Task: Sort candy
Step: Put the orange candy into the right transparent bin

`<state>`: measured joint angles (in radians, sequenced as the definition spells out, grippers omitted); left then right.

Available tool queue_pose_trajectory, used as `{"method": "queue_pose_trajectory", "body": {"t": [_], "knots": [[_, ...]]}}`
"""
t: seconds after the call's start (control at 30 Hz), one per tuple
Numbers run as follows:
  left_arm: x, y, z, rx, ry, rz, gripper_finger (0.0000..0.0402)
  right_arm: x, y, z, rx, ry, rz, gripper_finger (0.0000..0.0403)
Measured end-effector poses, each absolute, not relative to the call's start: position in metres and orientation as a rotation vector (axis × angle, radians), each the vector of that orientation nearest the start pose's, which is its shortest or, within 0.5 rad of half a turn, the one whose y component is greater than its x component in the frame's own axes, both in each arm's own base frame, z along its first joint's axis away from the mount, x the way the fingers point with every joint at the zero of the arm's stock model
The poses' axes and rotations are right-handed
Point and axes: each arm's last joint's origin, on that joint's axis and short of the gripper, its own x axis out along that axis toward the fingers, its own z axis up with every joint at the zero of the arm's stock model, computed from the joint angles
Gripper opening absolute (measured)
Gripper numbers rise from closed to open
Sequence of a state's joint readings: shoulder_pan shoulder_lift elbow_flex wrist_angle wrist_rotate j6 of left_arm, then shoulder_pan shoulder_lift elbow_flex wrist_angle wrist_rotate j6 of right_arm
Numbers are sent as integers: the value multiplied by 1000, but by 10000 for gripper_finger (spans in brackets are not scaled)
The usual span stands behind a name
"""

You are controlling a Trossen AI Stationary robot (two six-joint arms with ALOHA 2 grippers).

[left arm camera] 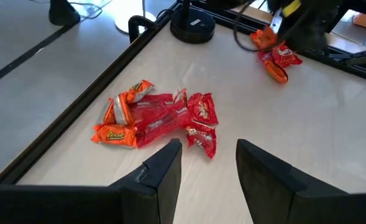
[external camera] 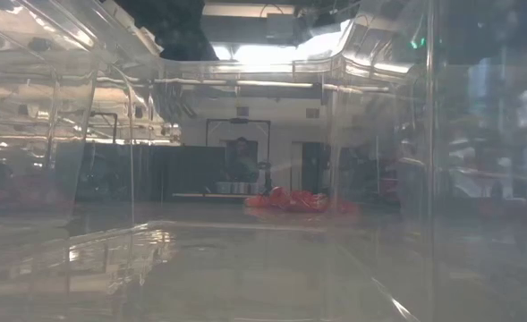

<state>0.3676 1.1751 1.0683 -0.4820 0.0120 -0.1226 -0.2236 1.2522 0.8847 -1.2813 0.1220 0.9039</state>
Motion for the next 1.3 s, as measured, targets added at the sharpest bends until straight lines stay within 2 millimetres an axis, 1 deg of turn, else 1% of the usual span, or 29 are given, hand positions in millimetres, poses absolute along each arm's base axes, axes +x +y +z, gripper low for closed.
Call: {"method": "queue_pose_trajectory", "body": {"t": [0.13,0.3,0.4,0.47,0.57,0.67,0.8,0.9,1.0,1.1,1.2,1.3], "knots": [[232,89,327,-230,560,381,143,189,-35,273,757,1356,-864,6],[232,89,327,-202,565,373,143,199,-11,327,797,1278,-617,3],[232,89,327,-181,569,367,143,201,11,349,754,1255,-427,2],[232,89,327,-179,568,366,143,204,28,355,726,1229,-309,2],[232,89,327,-179,566,368,143,210,57,355,692,1231,-163,2],[233,90,328,-174,560,367,143,216,88,346,600,1283,-42,1],[233,90,328,-135,566,355,143,229,131,326,443,1333,107,1],[233,90,328,-108,567,347,143,237,153,305,372,1400,128,2],[233,90,329,-93,555,344,143,244,169,283,307,1468,155,4],[234,90,329,-81,556,341,143,250,182,267,253,1492,187,4],[233,90,329,-85,556,342,143,256,186,257,251,1513,190,6],[233,90,329,-99,555,346,143,256,187,255,246,1530,214,25]]}}
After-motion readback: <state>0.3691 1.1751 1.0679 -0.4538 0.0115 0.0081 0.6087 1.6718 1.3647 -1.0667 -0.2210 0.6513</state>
